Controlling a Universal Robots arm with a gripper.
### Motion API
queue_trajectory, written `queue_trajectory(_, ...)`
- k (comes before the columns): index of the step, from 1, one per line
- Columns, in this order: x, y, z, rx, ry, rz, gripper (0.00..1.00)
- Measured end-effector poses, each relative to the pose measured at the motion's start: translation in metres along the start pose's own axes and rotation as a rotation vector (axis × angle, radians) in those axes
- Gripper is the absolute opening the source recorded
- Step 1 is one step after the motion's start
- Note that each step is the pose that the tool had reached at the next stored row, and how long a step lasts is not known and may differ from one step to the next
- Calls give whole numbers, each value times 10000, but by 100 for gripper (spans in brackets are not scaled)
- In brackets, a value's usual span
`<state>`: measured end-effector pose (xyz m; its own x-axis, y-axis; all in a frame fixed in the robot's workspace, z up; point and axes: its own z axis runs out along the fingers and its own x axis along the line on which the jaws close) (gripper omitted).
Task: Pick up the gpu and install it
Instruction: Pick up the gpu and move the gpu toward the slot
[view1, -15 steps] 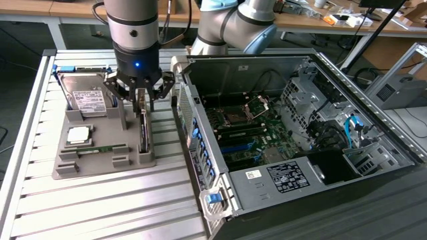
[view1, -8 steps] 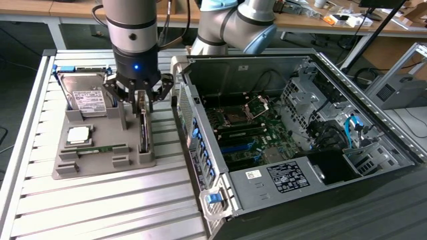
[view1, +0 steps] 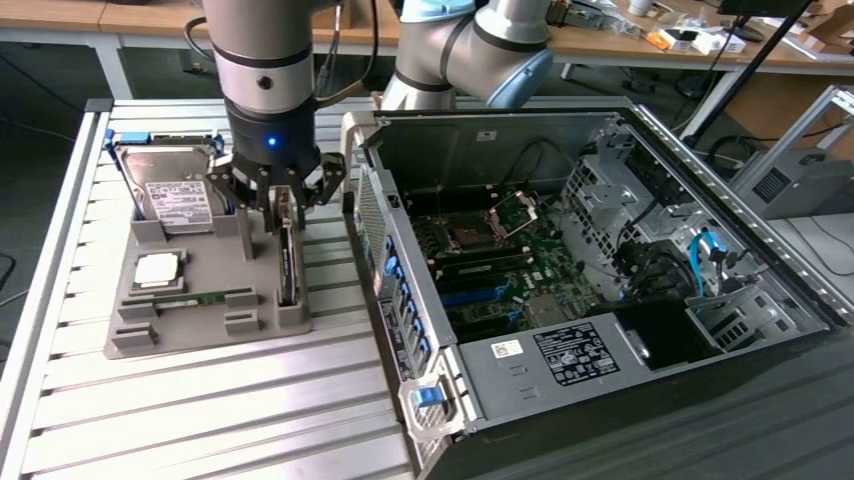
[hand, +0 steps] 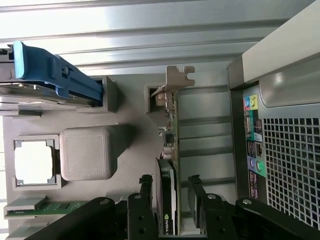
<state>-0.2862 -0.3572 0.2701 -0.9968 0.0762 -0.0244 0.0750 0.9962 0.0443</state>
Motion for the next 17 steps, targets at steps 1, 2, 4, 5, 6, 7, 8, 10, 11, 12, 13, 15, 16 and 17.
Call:
queue_trajectory(1,1,0,10,0,0,0,42)
queue_trajectory(2,1,-1,20,0,0,0,42)
queue_trajectory(4,2,-2,38,0,0,0,42)
queue_trajectory(5,2,-2,46,0,0,0,42)
queue_trajectory(6,2,-2,55,0,0,0,42)
queue_trajectory(7,2,-3,64,0,0,1,42)
queue_trajectory(8,3,-3,72,0,0,0,42)
queue_trajectory(10,4,-4,89,0,-1,0,42)
queue_trajectory(11,5,-4,96,0,0,0,42)
queue_trajectory(12,5,-5,104,0,0,1,42)
queue_trajectory(13,5,-5,111,0,-1,1,42)
queue_trajectory(15,6,-6,130,0,0,0,42)
queue_trajectory(16,7,-7,152,-1,-1,0,42)
queue_trajectory(17,7,-7,162,0,0,0,42)
